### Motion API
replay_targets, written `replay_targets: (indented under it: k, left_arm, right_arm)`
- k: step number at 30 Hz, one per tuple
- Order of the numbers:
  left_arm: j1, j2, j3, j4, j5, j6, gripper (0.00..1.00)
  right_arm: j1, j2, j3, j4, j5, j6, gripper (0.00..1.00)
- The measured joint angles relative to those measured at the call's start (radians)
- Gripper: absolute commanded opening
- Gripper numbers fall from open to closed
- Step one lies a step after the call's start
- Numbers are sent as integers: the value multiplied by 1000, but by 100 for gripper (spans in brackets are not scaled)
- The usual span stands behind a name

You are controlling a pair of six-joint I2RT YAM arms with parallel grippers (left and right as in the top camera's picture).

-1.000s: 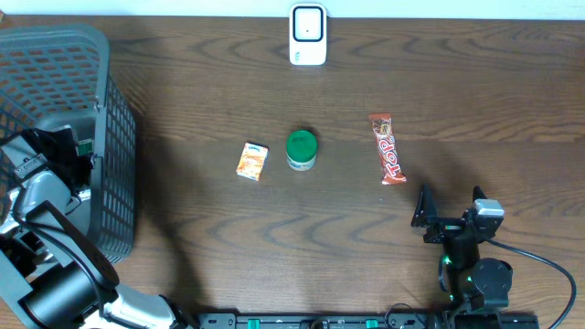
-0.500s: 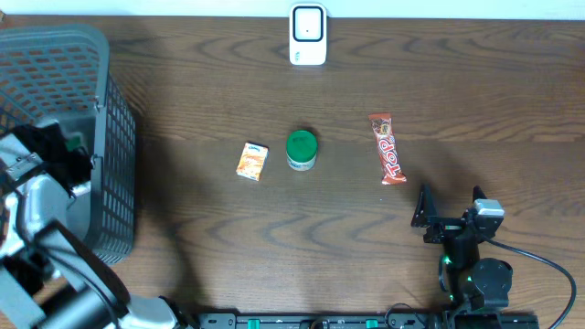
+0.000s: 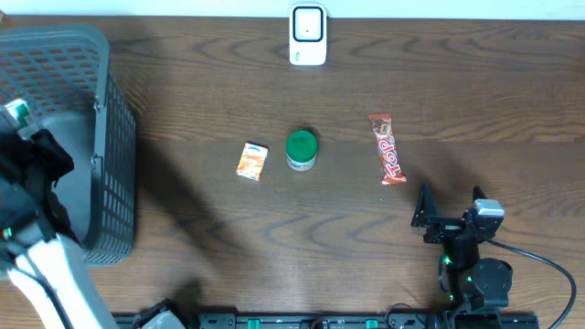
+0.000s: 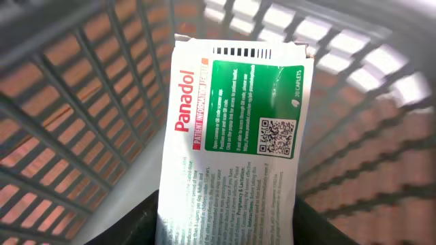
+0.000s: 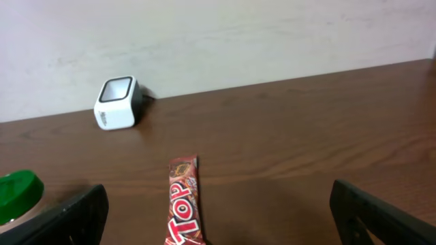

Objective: Scan the item barcode
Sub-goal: 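Lift the Panadol box out and set it on the table right of bottle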

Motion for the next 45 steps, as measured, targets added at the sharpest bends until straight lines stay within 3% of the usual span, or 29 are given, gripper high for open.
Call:
replay_targets:
  k: [12, 20, 25, 34, 45]
  left_arm:
    - [1, -299, 0, -7, 386, -216, 50]
    - [-6, -352, 0, -26, 768, -302, 50]
    - [-69, -347, 0, -62, 912, -321, 50]
    - [-348, -343, 0, -77, 972, -320, 50]
    - [-808, -223, 0, -82, 768, -306, 50]
  right_arm:
    - [0, 0, 0, 0, 0, 0, 99]
    - [0, 0, 0, 0, 0, 0, 99]
    - [0, 0, 0, 0, 0, 0, 99]
    - [0, 0, 0, 0, 0, 0, 99]
    - [0, 0, 0, 0, 0, 0, 99]
